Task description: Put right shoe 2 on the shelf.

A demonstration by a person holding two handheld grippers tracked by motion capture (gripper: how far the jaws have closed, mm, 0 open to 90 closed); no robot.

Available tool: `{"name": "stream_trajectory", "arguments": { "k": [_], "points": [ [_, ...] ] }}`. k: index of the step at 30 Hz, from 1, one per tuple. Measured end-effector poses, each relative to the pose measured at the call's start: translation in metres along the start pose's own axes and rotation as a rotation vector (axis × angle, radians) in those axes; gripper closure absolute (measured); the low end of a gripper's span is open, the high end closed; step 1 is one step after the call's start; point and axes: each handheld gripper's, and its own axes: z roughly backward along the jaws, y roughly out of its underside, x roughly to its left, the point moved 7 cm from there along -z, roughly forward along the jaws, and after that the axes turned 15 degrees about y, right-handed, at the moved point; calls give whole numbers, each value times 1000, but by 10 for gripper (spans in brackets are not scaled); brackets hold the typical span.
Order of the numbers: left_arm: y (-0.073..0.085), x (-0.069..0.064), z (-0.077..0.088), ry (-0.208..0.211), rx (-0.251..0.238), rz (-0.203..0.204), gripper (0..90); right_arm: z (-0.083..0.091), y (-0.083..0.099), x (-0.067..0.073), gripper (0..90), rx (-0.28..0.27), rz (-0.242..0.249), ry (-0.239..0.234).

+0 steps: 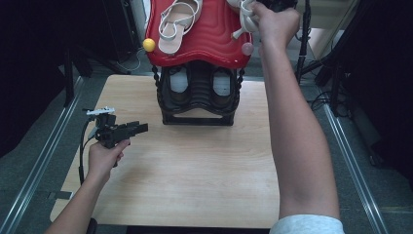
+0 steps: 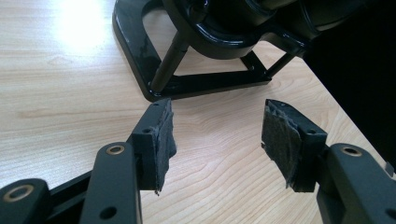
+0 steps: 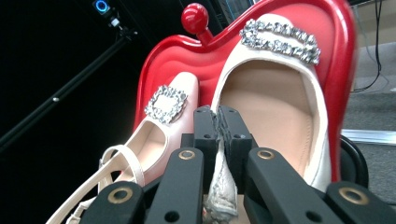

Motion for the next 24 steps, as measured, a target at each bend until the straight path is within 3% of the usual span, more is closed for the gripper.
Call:
{"name": "stream_trajectory", "arguments": {
  "k": [7,16,24],
  "points": [
    [0,-2,0,2,-2,-2,439,-9,15,10,881,14,17,5],
    [0,0,0,-3,5,-2,439,-18,32,12,875,28,56,27],
    [0,-1,-1,0,-1,0,439,-23,40,17,861,29,57,34]
  ]
}}
